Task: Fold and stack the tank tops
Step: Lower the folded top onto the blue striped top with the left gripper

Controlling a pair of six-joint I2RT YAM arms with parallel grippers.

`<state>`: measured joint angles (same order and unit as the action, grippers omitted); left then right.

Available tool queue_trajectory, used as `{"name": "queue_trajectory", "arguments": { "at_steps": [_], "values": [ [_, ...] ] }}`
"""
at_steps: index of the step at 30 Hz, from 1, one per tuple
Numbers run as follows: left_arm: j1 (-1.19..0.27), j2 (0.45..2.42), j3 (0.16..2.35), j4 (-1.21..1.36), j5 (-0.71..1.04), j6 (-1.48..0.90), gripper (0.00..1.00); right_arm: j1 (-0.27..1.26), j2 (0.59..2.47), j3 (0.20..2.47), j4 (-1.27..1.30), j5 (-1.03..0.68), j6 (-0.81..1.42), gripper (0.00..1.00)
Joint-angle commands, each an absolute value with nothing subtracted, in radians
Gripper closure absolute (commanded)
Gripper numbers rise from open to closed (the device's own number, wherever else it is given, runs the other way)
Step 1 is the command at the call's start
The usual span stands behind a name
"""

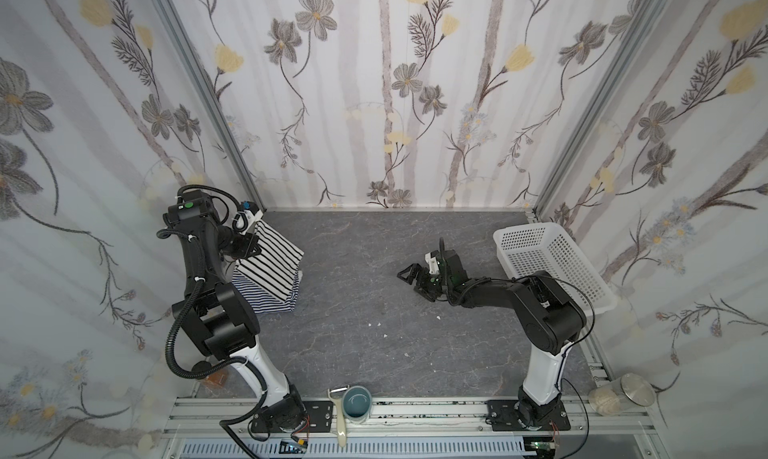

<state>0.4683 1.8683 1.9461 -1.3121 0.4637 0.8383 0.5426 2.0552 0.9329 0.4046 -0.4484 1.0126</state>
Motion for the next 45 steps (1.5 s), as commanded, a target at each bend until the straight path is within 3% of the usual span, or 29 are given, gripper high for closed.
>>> {"name": "queue_trajectory", "arguments": {
  "at_steps": [1,13,21,22,26,29,36,39,45],
  "values": [
    [0.487,1.901,1.949,-1.322,0.478,0.860,1.00,0.542,2.059,0.930,0.422,-0.455,1.019,0.00],
    [0.579,2.053,1.928,-1.253,0.453,0.876,1.00,0.544,2.060,0.940,0.410,-0.453,1.020,0.00],
    [0.577,2.000,1.783,-1.068,0.296,0.822,1.00,0.543,2.062,0.941,0.407,-0.452,1.020,0.01],
    [0.575,1.988,1.763,-1.044,0.277,0.818,0.97,0.544,2.063,0.943,0.406,-0.453,1.020,0.01],
    [0.555,1.912,1.649,-0.901,0.153,0.789,0.68,0.545,2.069,0.953,0.406,-0.454,1.022,0.00],
    [0.531,1.855,1.577,-0.801,0.060,0.771,0.58,0.547,2.074,0.957,0.409,-0.458,1.025,0.00],
    [0.438,1.696,1.409,-0.498,-0.206,0.750,0.48,0.553,2.077,0.954,0.416,-0.466,1.025,0.01],
    [0.417,1.692,1.393,-0.466,-0.217,0.738,0.46,0.554,2.076,0.956,0.417,-0.469,1.023,0.00],
    [0.389,1.744,1.344,-0.471,-0.117,0.663,0.58,0.555,2.070,0.961,0.408,-0.469,1.023,0.00]
  ]
}}
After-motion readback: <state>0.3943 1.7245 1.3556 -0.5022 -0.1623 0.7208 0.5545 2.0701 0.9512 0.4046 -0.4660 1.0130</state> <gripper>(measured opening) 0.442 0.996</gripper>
